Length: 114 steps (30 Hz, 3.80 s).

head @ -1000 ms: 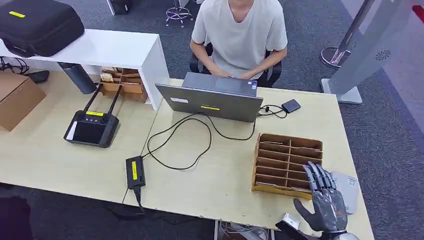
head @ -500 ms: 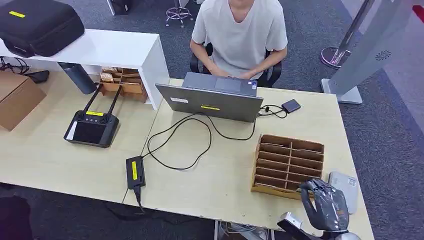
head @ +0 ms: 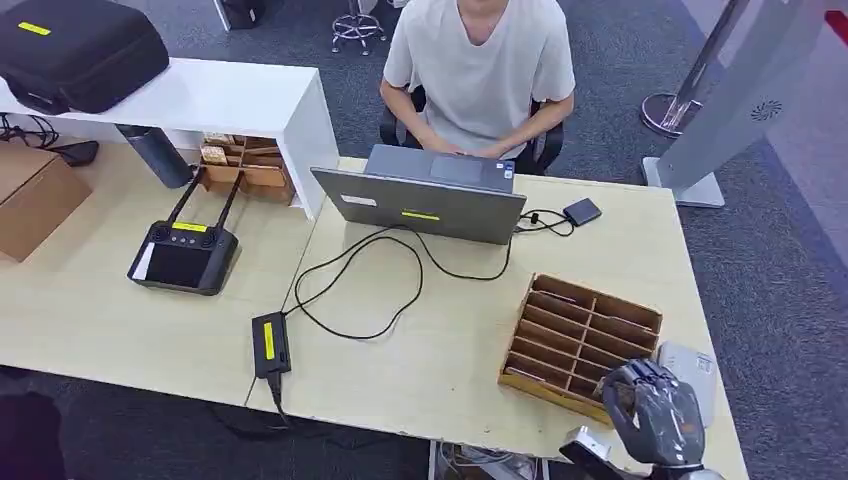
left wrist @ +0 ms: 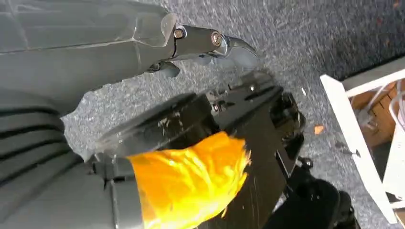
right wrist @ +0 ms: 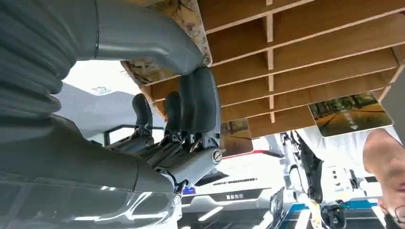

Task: Pass the card to the sensor for recognition and then transmit it.

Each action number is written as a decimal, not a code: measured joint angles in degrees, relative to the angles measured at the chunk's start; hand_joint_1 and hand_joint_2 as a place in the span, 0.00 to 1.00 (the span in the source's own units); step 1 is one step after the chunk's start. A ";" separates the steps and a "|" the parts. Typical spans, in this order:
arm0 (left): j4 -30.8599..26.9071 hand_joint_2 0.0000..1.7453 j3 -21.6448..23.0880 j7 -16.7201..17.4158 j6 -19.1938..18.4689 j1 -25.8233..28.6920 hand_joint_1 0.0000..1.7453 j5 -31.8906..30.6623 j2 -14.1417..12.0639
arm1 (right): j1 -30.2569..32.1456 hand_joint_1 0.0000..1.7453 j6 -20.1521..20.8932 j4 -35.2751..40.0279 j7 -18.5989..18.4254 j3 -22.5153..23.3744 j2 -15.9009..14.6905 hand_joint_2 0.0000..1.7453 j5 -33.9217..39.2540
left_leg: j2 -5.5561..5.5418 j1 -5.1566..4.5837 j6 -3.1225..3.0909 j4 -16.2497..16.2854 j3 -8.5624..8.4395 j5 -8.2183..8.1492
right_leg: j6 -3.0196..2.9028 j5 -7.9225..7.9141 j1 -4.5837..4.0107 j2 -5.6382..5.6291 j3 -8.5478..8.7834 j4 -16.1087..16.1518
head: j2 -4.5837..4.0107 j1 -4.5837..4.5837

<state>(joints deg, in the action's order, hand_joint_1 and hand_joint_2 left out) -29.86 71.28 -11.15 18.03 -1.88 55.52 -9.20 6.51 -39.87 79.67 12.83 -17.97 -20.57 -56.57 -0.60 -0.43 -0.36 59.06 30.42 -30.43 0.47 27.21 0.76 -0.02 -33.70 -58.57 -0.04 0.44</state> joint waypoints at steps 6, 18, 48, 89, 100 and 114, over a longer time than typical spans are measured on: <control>-0.02 1.00 0.00 0.41 1.20 0.10 0.00 -0.40 0.00 | 0.40 0.66 0.00 0.22 -0.09 0.39 0.00 1.00 -0.46 | 0.00 0.00 0.00 0.00 0.00 0.00 | 0.00 0.00 0.00 0.00 0.00 0.00 | 0.00 -0.02; -0.02 1.00 -1.42 0.70 1.79 0.76 0.00 1.46 0.09 | 0.68 0.66 0.00 2.06 -0.17 1.53 0.00 1.00 -1.16 | 0.01 0.00 0.00 0.00 0.00 0.00 | 0.00 0.00 0.00 -0.01 0.00 0.00 | 0.00 -0.02; 0.11 1.00 -2.86 -0.35 0.11 0.86 0.00 2.45 0.66 | 0.95 0.00 0.00 2.84 -0.48 1.75 0.00 1.00 -1.55 | 0.01 0.00 0.00 0.00 0.00 0.00 | 0.00 0.00 0.00 -0.01 -0.01 0.00 | 0.00 -0.02; 5.62 1.00 -3.87 -1.07 -2.47 0.45 0.00 2.36 2.64 | 2.64 0.30 -0.13 1.66 -1.29 3.45 0.00 1.00 -2.19 | 0.05 0.00 0.00 0.00 -0.03 0.00 | 0.00 0.00 0.00 -0.04 -0.01 0.01 | 0.00 -0.02; 6.03 1.00 -4.13 -1.14 -2.71 0.42 0.00 2.36 2.82 | 2.66 0.24 -0.13 1.66 -0.98 3.89 0.00 1.00 -1.94 | 0.05 0.00 0.00 0.00 -0.02 0.00 | 0.00 0.00 0.00 -0.04 0.00 0.00 | 0.00 -0.02; 6.60 1.00 -4.31 -1.22 -2.86 0.35 0.00 2.36 3.08 | 2.93 1.00 -0.11 1.66 -0.83 4.44 0.02 1.00 -1.70 | 0.05 0.00 0.00 0.00 -0.02 0.00 | 0.00 0.00 0.00 -0.04 -0.01 0.00 | 0.00 0.00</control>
<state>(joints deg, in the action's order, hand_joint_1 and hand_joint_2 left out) -23.26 66.97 -12.37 15.17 -1.53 57.88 -6.12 9.44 -39.98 81.33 12.00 -13.53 -20.55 -58.27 -0.55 -0.43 -0.36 59.06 30.40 -30.43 0.47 27.21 0.75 -0.06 -33.71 -58.57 -0.04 0.44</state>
